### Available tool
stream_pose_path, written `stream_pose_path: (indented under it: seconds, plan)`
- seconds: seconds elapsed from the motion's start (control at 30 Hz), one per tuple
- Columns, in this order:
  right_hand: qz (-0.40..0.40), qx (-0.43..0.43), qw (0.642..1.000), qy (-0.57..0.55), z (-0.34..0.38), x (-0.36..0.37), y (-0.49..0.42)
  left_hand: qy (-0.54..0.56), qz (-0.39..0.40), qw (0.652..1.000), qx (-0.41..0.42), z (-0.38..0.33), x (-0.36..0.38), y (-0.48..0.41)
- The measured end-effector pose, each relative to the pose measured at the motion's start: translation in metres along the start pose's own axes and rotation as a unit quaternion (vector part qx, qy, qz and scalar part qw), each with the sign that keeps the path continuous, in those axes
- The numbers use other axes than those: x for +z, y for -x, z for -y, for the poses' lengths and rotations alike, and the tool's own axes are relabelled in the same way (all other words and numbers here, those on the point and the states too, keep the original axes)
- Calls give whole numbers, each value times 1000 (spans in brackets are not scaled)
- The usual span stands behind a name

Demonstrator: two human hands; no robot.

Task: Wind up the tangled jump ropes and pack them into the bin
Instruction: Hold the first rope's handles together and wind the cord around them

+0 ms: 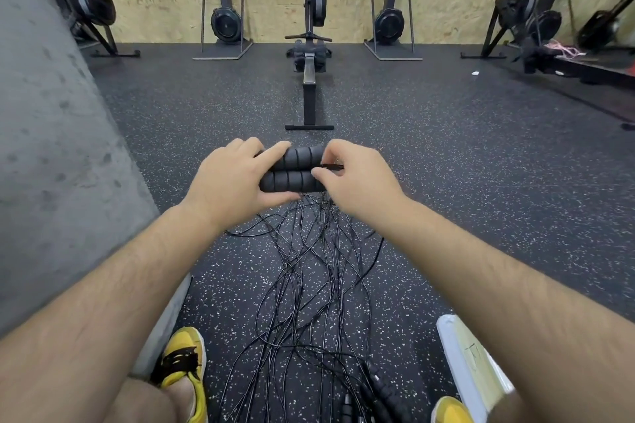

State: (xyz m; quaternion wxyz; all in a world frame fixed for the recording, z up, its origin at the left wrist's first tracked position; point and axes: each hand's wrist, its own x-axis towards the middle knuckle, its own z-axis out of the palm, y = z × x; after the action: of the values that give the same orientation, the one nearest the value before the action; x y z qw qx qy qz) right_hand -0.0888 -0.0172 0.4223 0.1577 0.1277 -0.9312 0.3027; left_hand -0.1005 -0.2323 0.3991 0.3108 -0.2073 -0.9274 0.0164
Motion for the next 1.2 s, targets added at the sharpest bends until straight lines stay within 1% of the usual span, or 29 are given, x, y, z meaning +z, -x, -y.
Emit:
stream_pose_path:
  seconds: [0.07, 0.13, 0.2, 0.27, 0.37, 0.43, 0.5, 0.57, 0.63, 0.7, 0.8, 0.9, 1.03, 1.2]
  plan:
    - [11, -105, 987, 118, -1, -2, 1, -4, 15, 1000, 4, 1, 1, 1]
    - [11, -162, 965, 205, -4, -6, -1, 3, 30, 999, 12, 2, 2, 1]
    - [7, -167, 955, 243, -6, -13, -4, 21, 42, 999, 12, 1, 2, 0]
    - [-3, -162, 953, 257, -8, -16, -6, 34, 47, 998, 7, 0, 1, -2]
    - [-9, -171, 955, 241, -7, -14, -4, 37, 43, 998, 2, 0, 0, -3]
    - [30, -183, 955, 229, -6, -13, -1, 36, 39, 999, 5, 2, -1, -3]
    - [77, -189, 942, 267, -9, -12, 0, 45, 40, 998, 12, 4, -1, -2]
    - [93, -180, 931, 305, -13, -11, -1, 56, 44, 997, 29, 3, -1, -2]
    - [90, -182, 925, 322, -16, -8, -3, 67, 43, 996, 50, -1, -1, -2]
    - [88, -187, 926, 317, -15, -6, -3, 68, 41, 995, 66, -4, 0, -1]
    - [94, -157, 949, 258, -15, -8, -4, 60, 45, 995, 66, -7, 0, -3]
    - [69, -148, 961, 221, -17, -10, -5, 34, 31, 997, 66, -12, 0, -5]
    - [31, -151, 965, 211, -19, -14, -5, -5, -2, 998, 61, -18, 2, -4]
    - [28, -137, 971, 196, -20, -13, 0, -7, -36, 999, 36, -32, 7, -1]
